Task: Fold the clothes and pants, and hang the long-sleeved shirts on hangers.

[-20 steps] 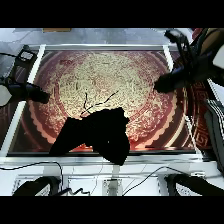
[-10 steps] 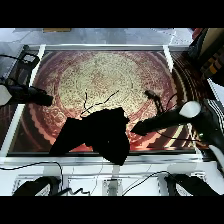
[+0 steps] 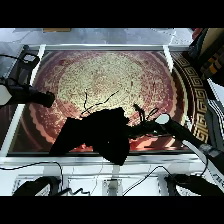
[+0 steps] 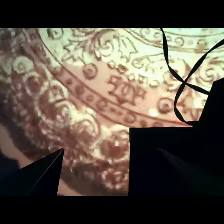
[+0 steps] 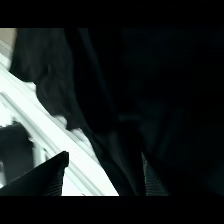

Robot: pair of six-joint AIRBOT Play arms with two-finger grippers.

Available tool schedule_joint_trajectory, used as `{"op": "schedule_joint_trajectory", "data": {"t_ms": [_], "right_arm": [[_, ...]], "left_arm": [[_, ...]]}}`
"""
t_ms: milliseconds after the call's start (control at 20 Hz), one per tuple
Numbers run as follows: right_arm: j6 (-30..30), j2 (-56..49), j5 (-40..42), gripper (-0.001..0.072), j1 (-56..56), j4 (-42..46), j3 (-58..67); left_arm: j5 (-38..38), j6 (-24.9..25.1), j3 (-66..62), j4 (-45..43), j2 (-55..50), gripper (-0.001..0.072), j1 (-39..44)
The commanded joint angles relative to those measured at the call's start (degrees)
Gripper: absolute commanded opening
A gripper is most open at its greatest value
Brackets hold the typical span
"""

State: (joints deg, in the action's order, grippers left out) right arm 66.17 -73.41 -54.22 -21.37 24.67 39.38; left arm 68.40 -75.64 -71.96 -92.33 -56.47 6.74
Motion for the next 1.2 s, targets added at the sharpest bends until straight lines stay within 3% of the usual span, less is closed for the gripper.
{"op": "schedule_joint_trajectory", "data": {"t_ms": [0,350,600,800,950,1150], "right_arm": [[-4.52,-3.39,0.94,0.0527,-0.59,-8.52,-0.31],[-3.41,-6.51,0.13,0.0525,-0.59,-7.78,4.31],[0.46,-11.17,-4.55,0.0525,-0.59,-1.22,6.16],[-6.25,-11.76,-5.62,0.0523,-1.57,-3.82,6.47],[-10.40,-11.76,-3.28,0.0475,-2.73,-6.45,7.85],[-13.14,-11.78,-1.84,0.0467,-4.39,-6.69,10.14]], "left_arm": [[-0.04,-0.07,-0.04,0.07,-0.20,0.0663,-0.02],[-0.02,-0.07,-0.02,7.21,-4.48,0.0664,-0.02],[0.00,-0.04,0.09,7.54,-6.62,0.0664,-0.02],[-0.02,-0.04,0.11,7.54,-6.71,0.0664,-0.02],[-0.02,-0.04,0.11,7.54,-6.71,0.0664,-0.02],[-0.02,-0.02,0.11,7.54,-6.71,0.0663,-0.04]]}}
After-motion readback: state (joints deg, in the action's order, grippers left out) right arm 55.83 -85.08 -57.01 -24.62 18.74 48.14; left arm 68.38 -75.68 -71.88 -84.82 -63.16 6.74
